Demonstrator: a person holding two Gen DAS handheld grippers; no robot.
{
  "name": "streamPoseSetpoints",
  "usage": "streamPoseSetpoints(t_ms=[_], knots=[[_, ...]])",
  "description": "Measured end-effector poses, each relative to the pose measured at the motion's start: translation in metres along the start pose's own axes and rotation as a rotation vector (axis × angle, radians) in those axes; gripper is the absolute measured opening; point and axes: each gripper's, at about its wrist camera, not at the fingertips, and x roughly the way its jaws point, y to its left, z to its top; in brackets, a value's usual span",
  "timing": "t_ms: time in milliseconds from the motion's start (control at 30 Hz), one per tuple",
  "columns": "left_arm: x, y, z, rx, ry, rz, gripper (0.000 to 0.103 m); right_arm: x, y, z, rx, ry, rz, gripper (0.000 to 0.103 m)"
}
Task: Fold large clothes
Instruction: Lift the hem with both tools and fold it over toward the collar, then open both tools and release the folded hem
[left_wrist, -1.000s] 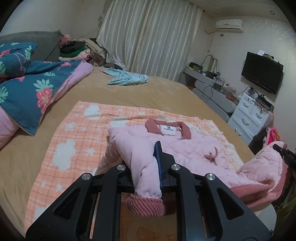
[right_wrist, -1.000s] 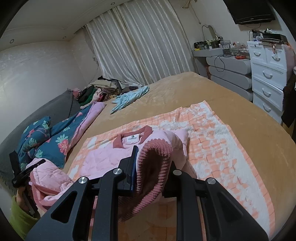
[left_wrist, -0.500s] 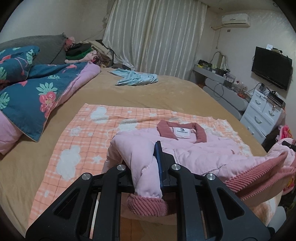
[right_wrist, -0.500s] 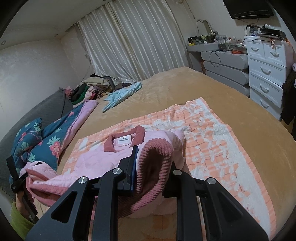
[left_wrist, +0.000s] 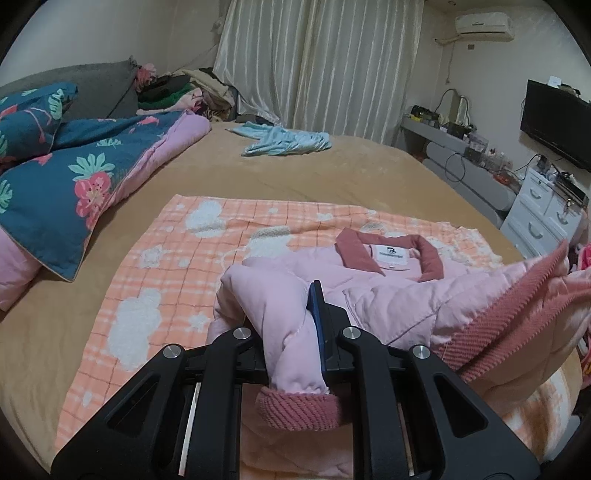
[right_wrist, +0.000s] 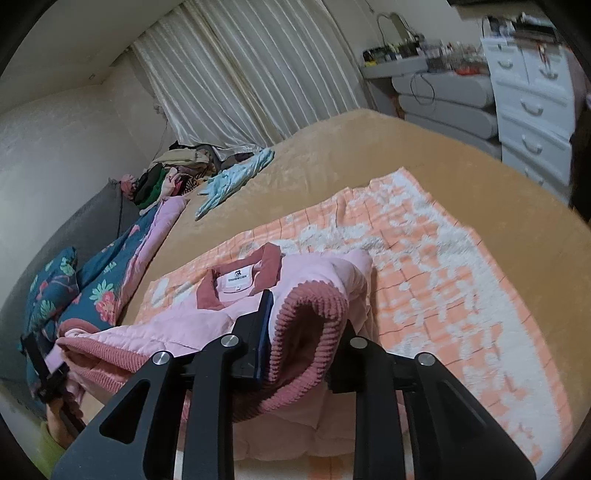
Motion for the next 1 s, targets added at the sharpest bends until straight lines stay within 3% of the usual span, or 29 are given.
streamPoseSetpoints(t_ms=[267,333,367,400,500,567,700,833,1000], knots=[[0.027,0.005,-0.003,-0.014,0.035,0.01,0.008,0.031,-0.019,0.01,0.112,0.037,0.101,0.036],[0.033,0.005,-0.003,-0.017,0.043,0.013,0.008,0.033,-0.023,0.011,0.137,0.033,0.146,0.05],[0.036,0.006,-0.003,-0.018,0.046,0.013,0.008,0.034,-0.025,0.012,0.151,0.023,0.173,0.066],[0.038,0.006,-0.003,-0.019,0.05,0.015,0.008,0.034,-0.026,0.012,0.155,0.008,0.178,0.073],[0.045,0.007,-0.003,-0.024,0.059,0.015,0.008,0.031,-0.029,0.012,0.152,-0.018,0.211,0.075],[0.049,0.007,-0.003,-0.024,0.062,0.015,0.008,0.028,-0.029,0.008,0.138,-0.035,0.221,0.082],[0.056,0.006,-0.001,-0.03,0.066,0.012,0.008,0.029,-0.026,-0.007,0.058,-0.035,0.171,0.087],[0.058,0.002,0.002,-0.028,0.063,0.002,0.01,0.049,-0.025,-0.033,-0.035,0.043,0.037,0.088],[0.053,-0.002,0.009,-0.022,0.059,-0.022,0.023,0.072,-0.02,-0.06,-0.166,0.085,-0.087,0.088]])
